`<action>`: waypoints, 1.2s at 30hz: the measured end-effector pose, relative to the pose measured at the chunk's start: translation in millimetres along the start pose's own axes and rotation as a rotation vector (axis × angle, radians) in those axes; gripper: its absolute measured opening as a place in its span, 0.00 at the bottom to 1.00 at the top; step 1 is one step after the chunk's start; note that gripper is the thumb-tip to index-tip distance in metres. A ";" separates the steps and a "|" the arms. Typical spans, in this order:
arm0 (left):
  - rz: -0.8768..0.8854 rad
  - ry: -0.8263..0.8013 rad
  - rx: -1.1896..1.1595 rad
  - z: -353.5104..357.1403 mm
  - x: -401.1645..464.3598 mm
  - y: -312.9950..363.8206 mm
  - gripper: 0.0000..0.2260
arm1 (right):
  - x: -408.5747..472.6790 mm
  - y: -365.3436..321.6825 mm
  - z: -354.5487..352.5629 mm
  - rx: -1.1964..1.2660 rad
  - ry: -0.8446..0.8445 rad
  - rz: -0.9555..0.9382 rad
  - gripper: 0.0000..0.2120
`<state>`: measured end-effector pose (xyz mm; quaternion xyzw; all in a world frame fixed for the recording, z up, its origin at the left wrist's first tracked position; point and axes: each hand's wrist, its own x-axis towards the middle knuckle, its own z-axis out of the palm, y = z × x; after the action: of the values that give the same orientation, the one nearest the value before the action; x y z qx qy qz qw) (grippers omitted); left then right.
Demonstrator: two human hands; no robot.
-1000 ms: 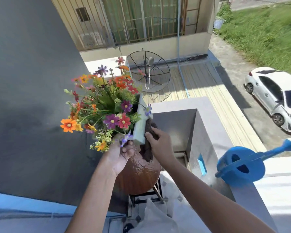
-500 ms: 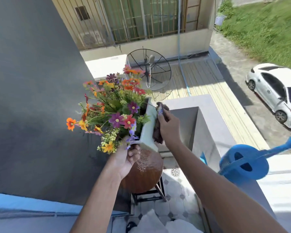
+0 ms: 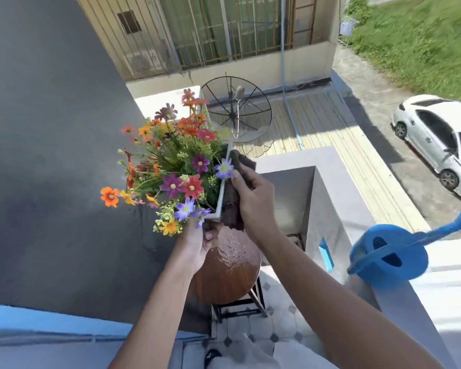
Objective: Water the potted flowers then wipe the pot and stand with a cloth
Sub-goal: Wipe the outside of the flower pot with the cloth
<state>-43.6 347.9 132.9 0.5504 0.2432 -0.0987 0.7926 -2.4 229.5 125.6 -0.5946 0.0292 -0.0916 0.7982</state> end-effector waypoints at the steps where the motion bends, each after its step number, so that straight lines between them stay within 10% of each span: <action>1: -0.007 -0.005 0.051 -1.0 -2.5 -0.7 0.17 | 8.4 -3.6 -3.8 -0.018 0.028 0.001 0.13; 12: 0.135 0.201 0.546 -58.4 13.4 -3.8 0.21 | 43.6 -34.2 -47.5 -0.403 -0.216 0.189 0.13; 17: -0.061 0.343 0.780 -79.0 9.9 8.9 0.13 | 35.2 -33.6 -53.7 -0.526 -0.430 0.288 0.12; 22: 0.087 0.161 0.566 -56.4 3.9 12.1 0.16 | 28.9 -10.7 -50.2 -0.477 -0.155 0.250 0.22; 29: 0.050 0.318 0.344 -35.9 13.2 6.6 0.13 | 8.0 4.2 -33.3 -0.101 0.274 0.365 0.07; 36: -0.077 0.051 0.435 9.2 0.0 -20.6 0.19 | -16.6 -3.9 -24.5 -0.176 0.284 0.288 0.07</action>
<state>-49.8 331.7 118.4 0.7012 0.2569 -0.1650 0.6443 -22.9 208.3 121.1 -0.6330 0.2338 -0.0564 0.7358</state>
